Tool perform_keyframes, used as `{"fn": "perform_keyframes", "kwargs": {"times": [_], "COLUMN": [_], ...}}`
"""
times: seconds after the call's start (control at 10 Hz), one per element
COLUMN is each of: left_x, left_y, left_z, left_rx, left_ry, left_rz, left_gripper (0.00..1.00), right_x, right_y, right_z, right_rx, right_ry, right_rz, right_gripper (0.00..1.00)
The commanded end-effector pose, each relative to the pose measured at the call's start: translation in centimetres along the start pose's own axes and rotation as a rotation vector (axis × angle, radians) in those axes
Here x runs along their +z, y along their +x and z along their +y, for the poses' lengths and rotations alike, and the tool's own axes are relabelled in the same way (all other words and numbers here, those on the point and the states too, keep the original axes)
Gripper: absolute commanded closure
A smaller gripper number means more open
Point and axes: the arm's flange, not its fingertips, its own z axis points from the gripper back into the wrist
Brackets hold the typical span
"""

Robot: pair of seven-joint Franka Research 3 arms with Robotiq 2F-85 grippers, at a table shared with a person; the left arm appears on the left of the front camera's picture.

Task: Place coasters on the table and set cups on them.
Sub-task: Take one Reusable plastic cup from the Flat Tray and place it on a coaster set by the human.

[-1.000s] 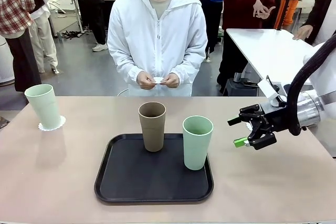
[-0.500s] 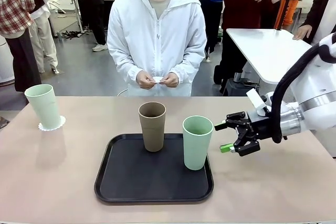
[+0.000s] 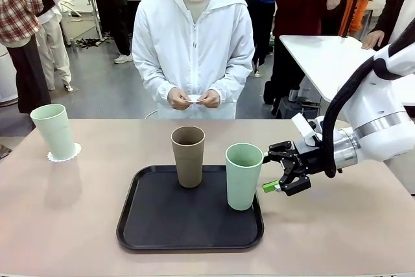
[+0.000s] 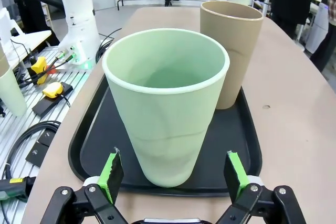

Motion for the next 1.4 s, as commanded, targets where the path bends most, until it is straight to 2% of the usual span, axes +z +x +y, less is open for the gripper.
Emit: {"fn": "perform_keyframes", "kwargs": {"times": [0.0, 0.4, 0.9, 1.3], "left_x": [0.1, 0.1, 0.1, 0.1], "left_y": [-0.1, -0.1, -0.1, -0.1], "left_z": [-0.2, -0.2, -0.2, -0.2], "left_rx": [0.006, 0.006, 0.006, 0.006], "left_ry": [0.008, 0.008, 0.008, 0.008], "left_rz": [-0.001, -0.001, -0.001, -0.001], "left_gripper": [0.00, 0.00, 0.00, 0.00], "right_x": [-1.3, -2.3, -3.4, -5.2], "right_y": [-0.6, -0.1, 0.0, 0.5], "right_z": [-0.5, -0.3, -1.2, -1.8], "right_rx": [0.015, 0.002, 0.010, 0.002], "right_ry": [-0.017, 0.027, 0.000, 0.037], "right_rz": [-0.001, -0.013, -0.049, -0.059], "right_gripper": [0.00, 0.00, 0.00, 0.00]}}
